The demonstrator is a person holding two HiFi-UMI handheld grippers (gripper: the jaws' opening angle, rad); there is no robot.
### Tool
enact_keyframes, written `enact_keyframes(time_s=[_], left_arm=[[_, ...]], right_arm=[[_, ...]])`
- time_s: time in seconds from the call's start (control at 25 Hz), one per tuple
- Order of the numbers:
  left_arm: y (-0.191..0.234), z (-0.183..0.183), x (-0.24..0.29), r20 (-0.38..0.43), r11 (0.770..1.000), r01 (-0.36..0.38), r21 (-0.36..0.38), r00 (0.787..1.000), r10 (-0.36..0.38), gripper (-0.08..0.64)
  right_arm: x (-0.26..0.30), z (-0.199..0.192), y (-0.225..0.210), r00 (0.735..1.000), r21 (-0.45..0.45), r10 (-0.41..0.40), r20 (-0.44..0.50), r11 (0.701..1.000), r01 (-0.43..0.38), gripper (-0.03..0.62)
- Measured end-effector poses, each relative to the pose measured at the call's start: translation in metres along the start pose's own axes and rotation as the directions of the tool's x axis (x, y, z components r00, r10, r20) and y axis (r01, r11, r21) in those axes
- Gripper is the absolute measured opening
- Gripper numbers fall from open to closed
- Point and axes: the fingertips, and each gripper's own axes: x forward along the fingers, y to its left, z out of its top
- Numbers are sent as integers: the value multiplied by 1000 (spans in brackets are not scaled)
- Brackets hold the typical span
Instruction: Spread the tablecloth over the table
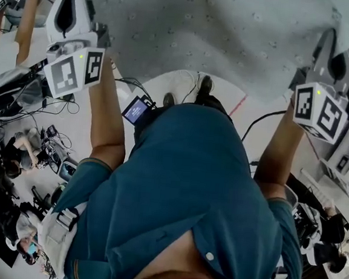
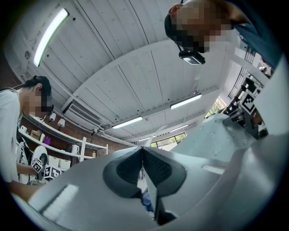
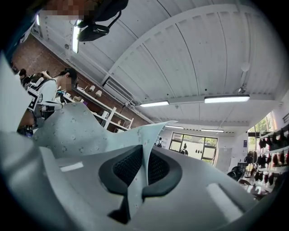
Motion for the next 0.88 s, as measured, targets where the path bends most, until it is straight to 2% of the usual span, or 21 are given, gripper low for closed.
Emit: enact_keyframes(time_s=[0.16,0.6,0.88], left_arm=[[-1,-9,3,-27,1000,-22,9,999,23,2],[3,-66,30,-151,998,-59,24,987,62,2],[-5,-121,60,-236,997,-78,24,968,81,2]], right_arm=[[12,-15,-6,1000,20,13,-8,1000,-12,14],[72,-73,-15,996,59,47,-72,997,-43,15],[119,-133,-30,991,77,61,-117,996,-52,15]])
